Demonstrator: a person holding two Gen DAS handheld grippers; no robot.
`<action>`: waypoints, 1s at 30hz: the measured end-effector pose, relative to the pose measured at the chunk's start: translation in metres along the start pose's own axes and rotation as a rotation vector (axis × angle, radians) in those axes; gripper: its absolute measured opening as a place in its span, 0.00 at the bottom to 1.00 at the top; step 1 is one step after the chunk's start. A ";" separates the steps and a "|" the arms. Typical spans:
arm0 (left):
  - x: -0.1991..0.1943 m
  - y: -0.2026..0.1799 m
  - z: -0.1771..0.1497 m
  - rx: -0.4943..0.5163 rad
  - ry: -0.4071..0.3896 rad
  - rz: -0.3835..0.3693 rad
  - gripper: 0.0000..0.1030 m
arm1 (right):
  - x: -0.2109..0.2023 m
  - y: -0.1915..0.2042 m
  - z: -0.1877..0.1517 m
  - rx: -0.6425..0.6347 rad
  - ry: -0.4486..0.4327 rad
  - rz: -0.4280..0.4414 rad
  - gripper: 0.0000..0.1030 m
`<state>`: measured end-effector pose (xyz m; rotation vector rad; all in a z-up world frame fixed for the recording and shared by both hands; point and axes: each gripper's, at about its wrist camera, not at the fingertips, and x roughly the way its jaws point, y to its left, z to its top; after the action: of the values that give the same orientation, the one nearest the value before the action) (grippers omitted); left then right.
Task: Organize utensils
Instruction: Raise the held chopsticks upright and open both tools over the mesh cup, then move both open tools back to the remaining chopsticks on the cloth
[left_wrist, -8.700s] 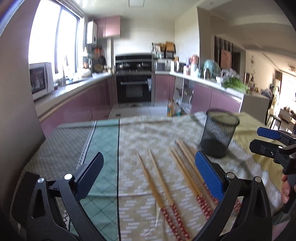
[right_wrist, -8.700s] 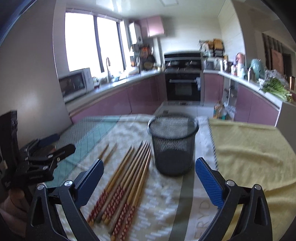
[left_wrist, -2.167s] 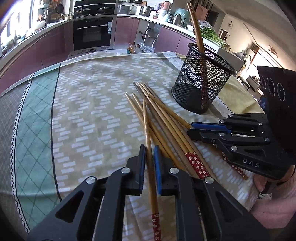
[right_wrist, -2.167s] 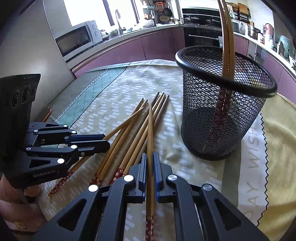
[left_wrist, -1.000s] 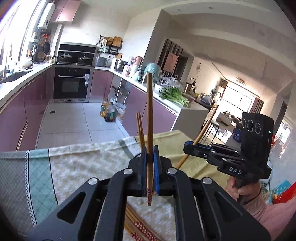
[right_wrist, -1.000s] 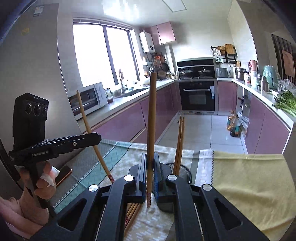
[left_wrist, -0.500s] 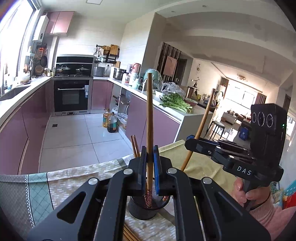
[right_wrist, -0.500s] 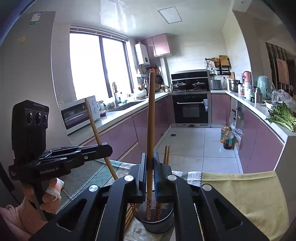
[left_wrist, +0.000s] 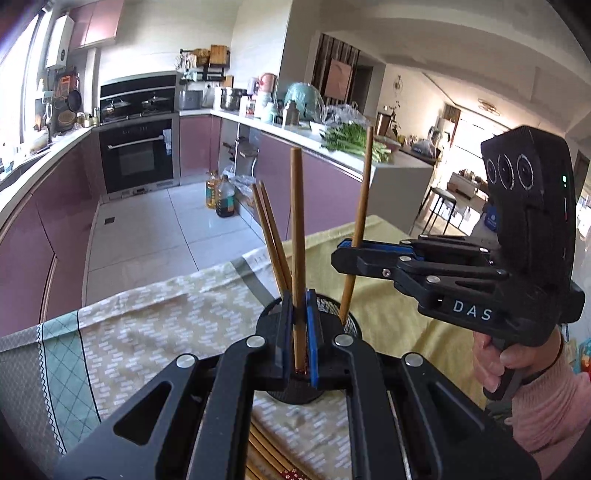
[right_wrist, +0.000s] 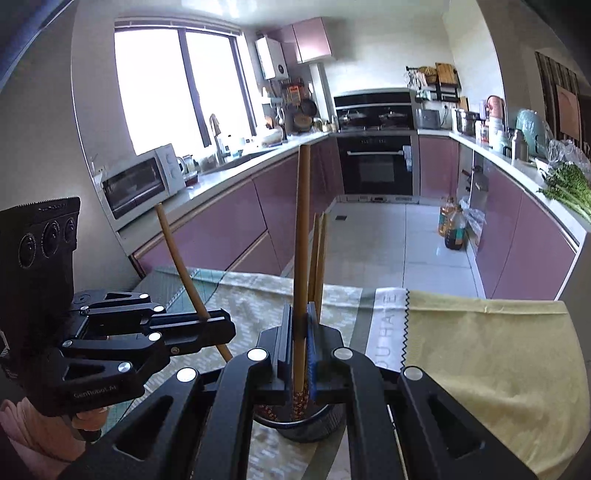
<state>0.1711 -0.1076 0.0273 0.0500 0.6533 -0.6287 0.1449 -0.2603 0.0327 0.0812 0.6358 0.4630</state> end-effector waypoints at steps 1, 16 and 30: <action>0.003 0.004 -0.002 -0.001 0.011 -0.005 0.07 | 0.004 -0.001 -0.001 0.001 0.016 -0.002 0.06; 0.034 0.020 0.006 -0.045 0.056 -0.004 0.08 | 0.032 -0.009 -0.003 0.042 0.086 -0.026 0.07; -0.006 0.020 -0.019 -0.054 -0.044 0.063 0.28 | 0.004 -0.001 -0.015 0.047 0.013 0.011 0.27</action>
<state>0.1682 -0.0835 0.0128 0.0068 0.6236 -0.5499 0.1394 -0.2603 0.0187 0.1267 0.6597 0.4592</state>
